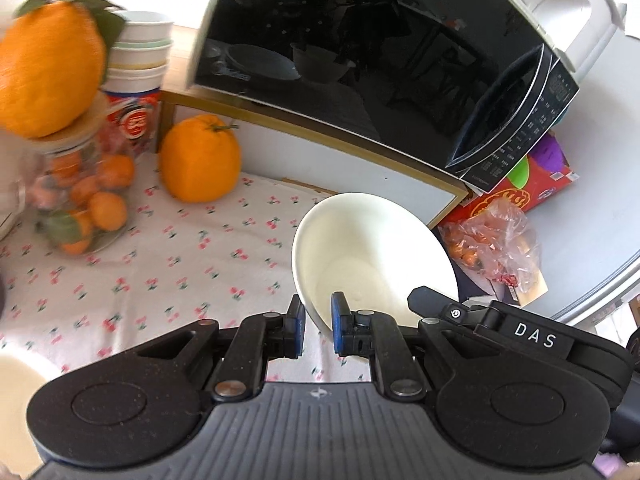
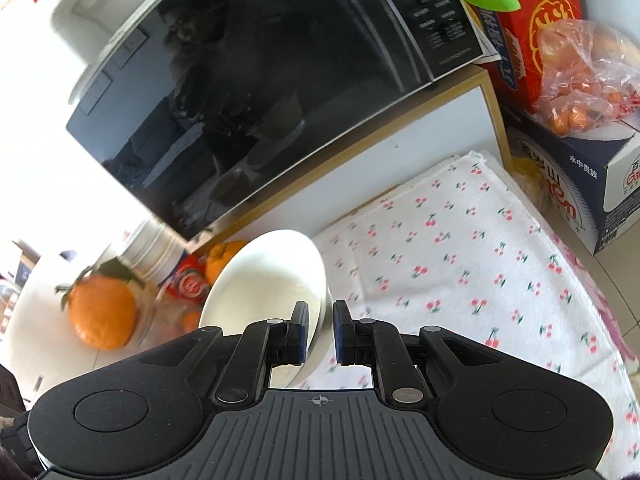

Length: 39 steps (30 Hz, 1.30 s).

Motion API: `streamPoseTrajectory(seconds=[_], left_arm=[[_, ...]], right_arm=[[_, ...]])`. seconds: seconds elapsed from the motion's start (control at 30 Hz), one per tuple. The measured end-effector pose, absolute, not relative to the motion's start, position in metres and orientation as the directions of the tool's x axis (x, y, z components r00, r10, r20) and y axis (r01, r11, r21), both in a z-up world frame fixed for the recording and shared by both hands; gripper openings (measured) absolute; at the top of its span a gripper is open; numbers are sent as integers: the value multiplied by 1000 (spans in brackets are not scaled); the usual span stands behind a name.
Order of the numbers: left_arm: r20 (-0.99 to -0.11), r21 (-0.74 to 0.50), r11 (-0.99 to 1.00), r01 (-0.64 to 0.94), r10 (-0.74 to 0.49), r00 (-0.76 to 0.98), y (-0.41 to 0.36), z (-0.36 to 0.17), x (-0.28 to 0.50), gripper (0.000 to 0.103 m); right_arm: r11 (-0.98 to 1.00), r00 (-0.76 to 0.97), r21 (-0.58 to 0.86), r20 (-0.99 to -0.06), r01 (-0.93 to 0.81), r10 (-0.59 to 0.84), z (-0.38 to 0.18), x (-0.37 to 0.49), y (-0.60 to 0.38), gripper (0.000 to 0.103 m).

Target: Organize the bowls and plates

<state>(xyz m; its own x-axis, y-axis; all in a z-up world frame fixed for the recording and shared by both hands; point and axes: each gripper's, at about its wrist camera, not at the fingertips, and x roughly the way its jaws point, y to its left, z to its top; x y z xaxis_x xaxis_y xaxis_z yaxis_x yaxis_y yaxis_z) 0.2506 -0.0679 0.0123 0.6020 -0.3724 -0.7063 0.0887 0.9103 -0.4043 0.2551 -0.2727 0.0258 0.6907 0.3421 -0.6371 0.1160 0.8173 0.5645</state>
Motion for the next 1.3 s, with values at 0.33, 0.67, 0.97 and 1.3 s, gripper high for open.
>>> streamPoseTrajectory(seconds=[0.33,0.67,0.97,1.3], left_arm=[[-704,-445,894,44,-380,601,-31,17,209,12],[-692,-478,878,-2,-375,617,3,16,173,12],[-700,-464,884,-44,-336,629,28,12,151,12],[-708,-455,887,-76,-308,636,62,15,137,12]], right_arm=[[833,670,548,-645,72,367,42,214,-239,14],[842,635,538,-664,39,395,48,185,-207,14],[834,595,550,-684,42,422,37,170,-174,14],[836,578,548,-683,1,447,41,165,-133,15]])
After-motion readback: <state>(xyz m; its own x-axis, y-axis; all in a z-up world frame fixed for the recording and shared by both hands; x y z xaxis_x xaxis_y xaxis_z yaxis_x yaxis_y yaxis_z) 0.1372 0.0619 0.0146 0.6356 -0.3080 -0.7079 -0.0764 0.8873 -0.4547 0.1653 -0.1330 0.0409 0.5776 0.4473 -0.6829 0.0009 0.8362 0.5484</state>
